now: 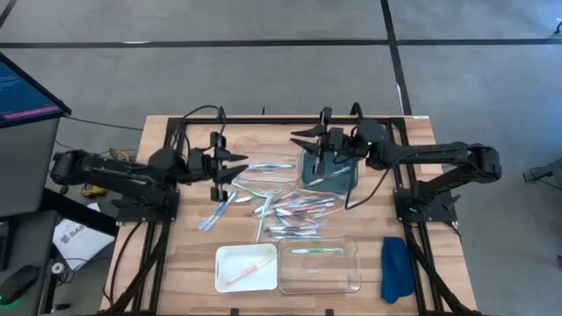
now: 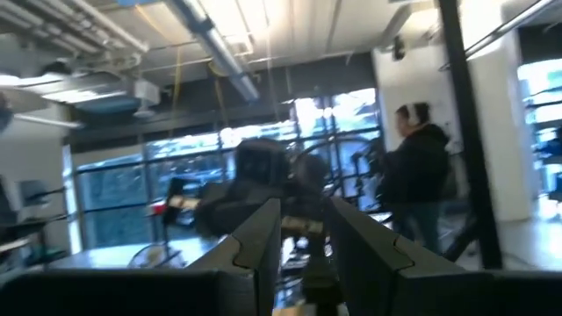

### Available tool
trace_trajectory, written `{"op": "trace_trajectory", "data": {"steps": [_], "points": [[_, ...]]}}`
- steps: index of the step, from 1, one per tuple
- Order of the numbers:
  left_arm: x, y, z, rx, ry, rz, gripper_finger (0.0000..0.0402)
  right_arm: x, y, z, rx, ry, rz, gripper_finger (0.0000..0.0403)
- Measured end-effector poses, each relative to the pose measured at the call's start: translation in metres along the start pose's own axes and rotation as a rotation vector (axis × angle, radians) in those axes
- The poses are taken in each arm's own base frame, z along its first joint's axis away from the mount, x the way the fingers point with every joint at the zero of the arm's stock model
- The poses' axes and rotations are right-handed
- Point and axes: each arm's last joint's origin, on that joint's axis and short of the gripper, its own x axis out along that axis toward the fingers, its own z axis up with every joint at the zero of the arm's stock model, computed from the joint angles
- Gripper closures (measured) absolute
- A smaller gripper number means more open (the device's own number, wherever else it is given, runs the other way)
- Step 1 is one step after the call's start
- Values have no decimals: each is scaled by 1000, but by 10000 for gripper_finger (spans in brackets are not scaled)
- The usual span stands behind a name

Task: Pick & Place Toothbrushes
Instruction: Put the blue toothbrush into the top transparent bin

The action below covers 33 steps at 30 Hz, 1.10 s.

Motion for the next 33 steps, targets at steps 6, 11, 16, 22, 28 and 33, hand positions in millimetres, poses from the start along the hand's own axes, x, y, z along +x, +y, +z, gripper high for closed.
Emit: {"op": "trace_trajectory", "data": {"steps": [6,11,16,22,28,33], "points": [[-2,23,-14,46,106,95,308,-3,-21,-4,-83,16,-68,340],[-6,49,-25,38,212,231,308,-5,-40,-23,-90,119,-111,340],[-8,66,-17,39,113,244,308,0,-55,-41,-57,105,-168,340],[-8,65,-9,40,25,101,308,3,-59,-38,10,27,-192,340],[-7,64,-10,100,37,69,308,7,-53,-29,15,-1,-170,340],[-6,72,-3,164,21,103,308,12,-45,-37,13,30,-140,340]]}}
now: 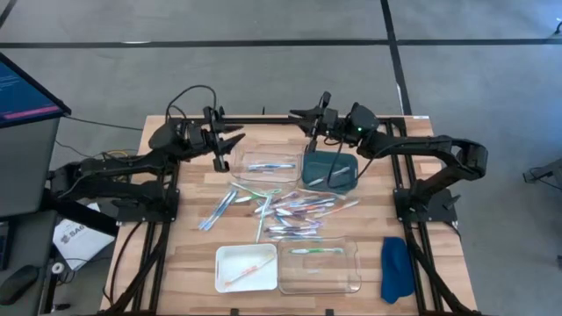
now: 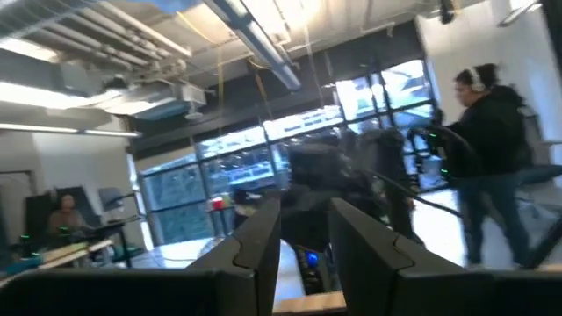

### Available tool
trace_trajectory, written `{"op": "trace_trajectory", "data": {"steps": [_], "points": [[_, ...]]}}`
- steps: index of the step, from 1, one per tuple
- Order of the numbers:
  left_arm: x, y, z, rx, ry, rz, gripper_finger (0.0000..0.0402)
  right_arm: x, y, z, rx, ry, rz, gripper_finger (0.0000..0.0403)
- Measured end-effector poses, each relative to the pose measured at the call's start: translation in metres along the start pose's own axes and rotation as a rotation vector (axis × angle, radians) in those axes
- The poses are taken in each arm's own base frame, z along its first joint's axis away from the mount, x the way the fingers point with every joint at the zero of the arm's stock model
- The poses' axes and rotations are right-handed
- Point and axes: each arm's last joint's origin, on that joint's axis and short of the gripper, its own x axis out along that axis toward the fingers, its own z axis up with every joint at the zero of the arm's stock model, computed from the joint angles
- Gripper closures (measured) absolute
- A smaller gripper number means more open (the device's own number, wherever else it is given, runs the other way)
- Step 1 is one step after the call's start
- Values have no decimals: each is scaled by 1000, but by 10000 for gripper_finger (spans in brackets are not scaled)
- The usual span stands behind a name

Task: Pick & Place Toothbrushes
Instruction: Put the blue toothbrush into the top transparent bin

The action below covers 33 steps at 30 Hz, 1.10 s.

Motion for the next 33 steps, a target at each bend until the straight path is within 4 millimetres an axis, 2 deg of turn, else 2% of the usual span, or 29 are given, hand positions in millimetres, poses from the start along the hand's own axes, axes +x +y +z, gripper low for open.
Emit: {"op": "trace_trajectory", "data": {"steps": [9,17,23,25,29,33], "points": [[2,18,4,108,-14,73,308,-2,4,-18,-69,176,43,340],[20,19,-28,156,-10,78,308,-2,-5,-24,-156,208,28,340],[31,20,-49,97,14,77,308,0,-19,-54,-123,309,-5,340],[38,26,-52,70,20,62,308,5,-26,-60,-115,244,-43,340],[45,41,-40,-93,15,-3,308,18,-34,-37,-93,47,-100,340],[37,45,-49,-176,155,-87,308,17,-31,-29,-109,87,-75,340]]}}
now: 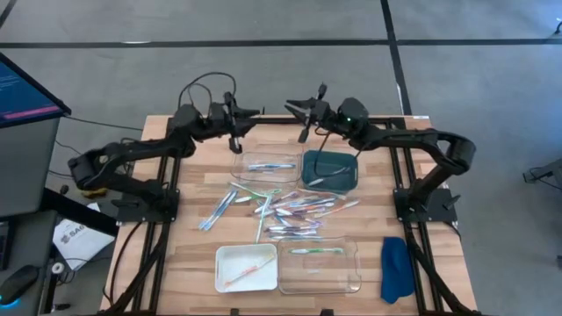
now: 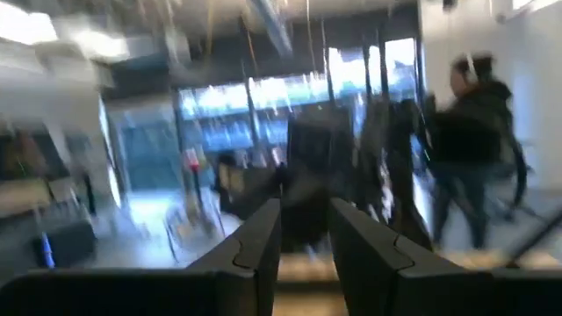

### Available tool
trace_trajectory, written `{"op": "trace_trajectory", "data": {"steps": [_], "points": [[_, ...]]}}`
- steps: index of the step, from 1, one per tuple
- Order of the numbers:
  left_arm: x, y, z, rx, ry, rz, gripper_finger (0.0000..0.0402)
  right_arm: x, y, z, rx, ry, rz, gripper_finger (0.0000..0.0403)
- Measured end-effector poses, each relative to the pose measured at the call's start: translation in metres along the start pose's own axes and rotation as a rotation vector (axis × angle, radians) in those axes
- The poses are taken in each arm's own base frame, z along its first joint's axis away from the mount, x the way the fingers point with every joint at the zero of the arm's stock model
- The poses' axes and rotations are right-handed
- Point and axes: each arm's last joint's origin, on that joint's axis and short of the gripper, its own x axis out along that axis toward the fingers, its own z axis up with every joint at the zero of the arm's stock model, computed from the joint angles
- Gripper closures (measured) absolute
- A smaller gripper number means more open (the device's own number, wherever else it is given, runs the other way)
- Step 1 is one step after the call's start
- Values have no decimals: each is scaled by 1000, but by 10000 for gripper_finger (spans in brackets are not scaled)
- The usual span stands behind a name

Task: Pick & Place Toothbrushes
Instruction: Put the blue toothbrush into the top transparent bin

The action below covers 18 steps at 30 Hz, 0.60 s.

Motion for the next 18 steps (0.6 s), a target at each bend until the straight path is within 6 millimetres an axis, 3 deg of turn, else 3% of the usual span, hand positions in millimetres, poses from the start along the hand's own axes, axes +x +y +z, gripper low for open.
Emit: {"op": "trace_trajectory", "data": {"steps": [8,18], "points": [[-4,-8,9,10,12,-58,308,0,14,20,-65,-143,9,340],[-8,-13,17,54,1,-61,308,2,34,19,-190,-97,75,340]]}}
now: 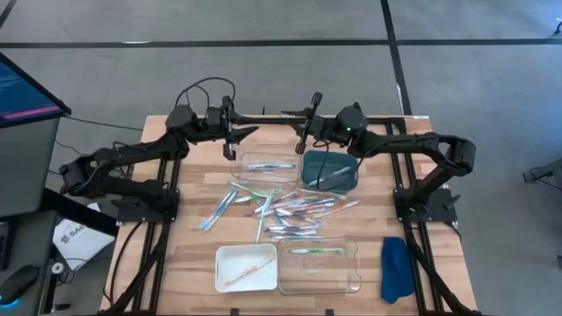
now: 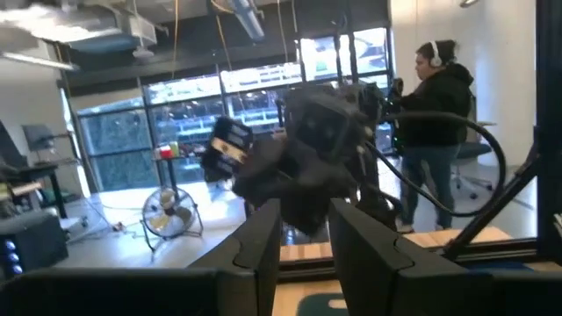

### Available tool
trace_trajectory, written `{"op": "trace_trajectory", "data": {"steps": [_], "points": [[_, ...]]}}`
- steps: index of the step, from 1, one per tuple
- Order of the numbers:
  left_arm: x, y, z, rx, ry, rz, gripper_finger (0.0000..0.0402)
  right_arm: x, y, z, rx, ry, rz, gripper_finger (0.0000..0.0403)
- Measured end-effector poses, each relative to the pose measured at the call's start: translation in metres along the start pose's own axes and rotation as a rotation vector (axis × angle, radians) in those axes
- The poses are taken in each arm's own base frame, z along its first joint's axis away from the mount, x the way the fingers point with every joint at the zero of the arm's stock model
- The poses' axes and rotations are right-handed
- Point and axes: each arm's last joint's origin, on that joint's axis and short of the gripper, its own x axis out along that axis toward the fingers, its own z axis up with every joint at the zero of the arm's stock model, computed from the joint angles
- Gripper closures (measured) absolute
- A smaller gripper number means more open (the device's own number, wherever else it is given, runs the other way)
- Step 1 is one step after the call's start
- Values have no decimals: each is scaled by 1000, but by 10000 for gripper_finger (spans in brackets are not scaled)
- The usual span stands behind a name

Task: Pick & Place Toothbrushes
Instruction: Put the blue toothbrush into the top transparent bin

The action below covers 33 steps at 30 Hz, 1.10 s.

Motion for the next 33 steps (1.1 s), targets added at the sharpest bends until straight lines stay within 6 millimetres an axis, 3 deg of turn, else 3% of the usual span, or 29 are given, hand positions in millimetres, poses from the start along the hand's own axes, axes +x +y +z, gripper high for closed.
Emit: {"op": "trace_trajectory", "data": {"steps": [7,19,24,33], "points": [[0,1,1,99,-12,13,308,0,2,-5,-31,44,20,340],[0,0,4,167,-38,15,308,-3,-13,-13,-37,72,-18,340],[2,-5,5,158,-44,-6,308,-2,-6,-10,-2,68,1,340],[5,-12,4,139,-39,-37,308,0,4,-5,-94,54,32,340]]}}
